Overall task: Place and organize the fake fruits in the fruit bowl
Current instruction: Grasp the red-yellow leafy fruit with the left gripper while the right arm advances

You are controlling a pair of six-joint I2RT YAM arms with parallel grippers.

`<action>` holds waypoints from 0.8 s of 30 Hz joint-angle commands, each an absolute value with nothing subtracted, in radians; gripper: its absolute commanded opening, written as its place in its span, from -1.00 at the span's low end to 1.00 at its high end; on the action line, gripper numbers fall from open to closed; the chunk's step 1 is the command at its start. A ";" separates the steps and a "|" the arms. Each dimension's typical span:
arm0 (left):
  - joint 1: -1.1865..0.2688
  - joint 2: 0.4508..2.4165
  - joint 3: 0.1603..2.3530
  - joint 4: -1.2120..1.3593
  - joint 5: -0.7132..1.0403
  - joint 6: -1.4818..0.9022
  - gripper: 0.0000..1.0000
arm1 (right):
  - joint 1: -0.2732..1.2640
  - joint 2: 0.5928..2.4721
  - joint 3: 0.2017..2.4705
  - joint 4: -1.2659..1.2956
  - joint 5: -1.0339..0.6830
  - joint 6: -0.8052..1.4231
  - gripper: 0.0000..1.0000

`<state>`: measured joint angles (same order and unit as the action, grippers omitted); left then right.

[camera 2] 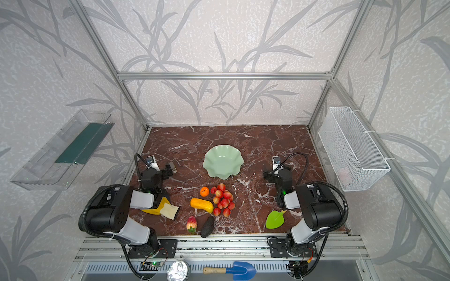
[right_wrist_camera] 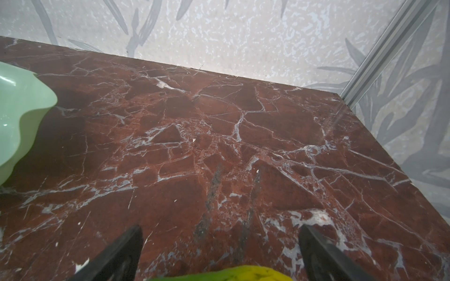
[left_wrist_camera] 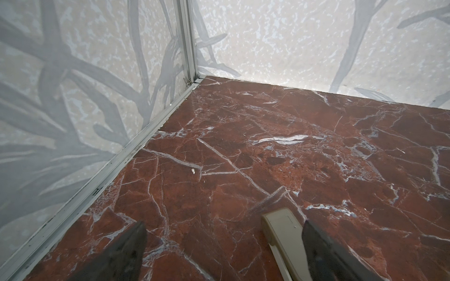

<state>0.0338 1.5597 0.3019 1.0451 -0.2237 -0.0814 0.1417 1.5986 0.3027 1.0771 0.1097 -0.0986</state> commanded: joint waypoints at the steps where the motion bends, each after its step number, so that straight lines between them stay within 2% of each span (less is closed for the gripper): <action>1: 0.032 1.557 0.329 1.029 -0.220 -0.067 0.98 | 0.142 1.587 0.354 1.029 0.141 -0.091 0.98; 3: 0.019 1.511 0.274 1.097 -0.242 -0.060 0.98 | 0.156 1.540 0.320 1.053 0.202 -0.090 0.98; 6: -0.044 1.342 0.234 1.042 -0.363 -0.023 0.98 | 0.183 1.348 0.380 0.792 0.263 -0.097 0.98; 8: -0.105 1.197 0.315 0.770 -0.494 -0.058 0.98 | 0.185 1.244 0.500 0.516 0.277 0.021 0.98; 9: -0.110 1.126 0.376 0.573 -0.487 -0.147 0.98 | 0.183 1.217 0.558 0.430 0.244 0.092 0.98; 10: -0.109 1.065 0.433 0.413 -0.443 -0.243 0.98 | 0.179 1.204 0.608 0.372 0.206 0.170 0.98; 11: -0.109 1.027 0.456 0.356 -0.399 -0.313 0.98 | 0.174 1.196 0.646 0.292 0.160 0.267 0.98; 13: -0.110 0.945 0.436 0.354 -0.353 -0.530 0.98 | 0.147 1.196 0.687 0.237 -0.055 0.271 0.98; 16: -0.107 0.817 0.367 0.395 -0.077 -0.576 0.98 | 0.143 1.194 0.662 0.249 -0.134 0.328 0.99; 17: -0.106 0.776 0.379 0.319 -0.025 -0.590 0.92 | 0.146 1.191 0.665 0.230 -0.171 0.333 1.00; 19: -0.112 0.699 0.454 0.030 0.061 -0.605 0.71 | 0.170 1.178 0.689 0.135 -0.179 0.354 1.00; 24: -0.130 0.675 0.646 -0.632 0.186 -0.594 0.59 | 0.294 1.149 0.729 -0.056 -0.065 0.286 1.00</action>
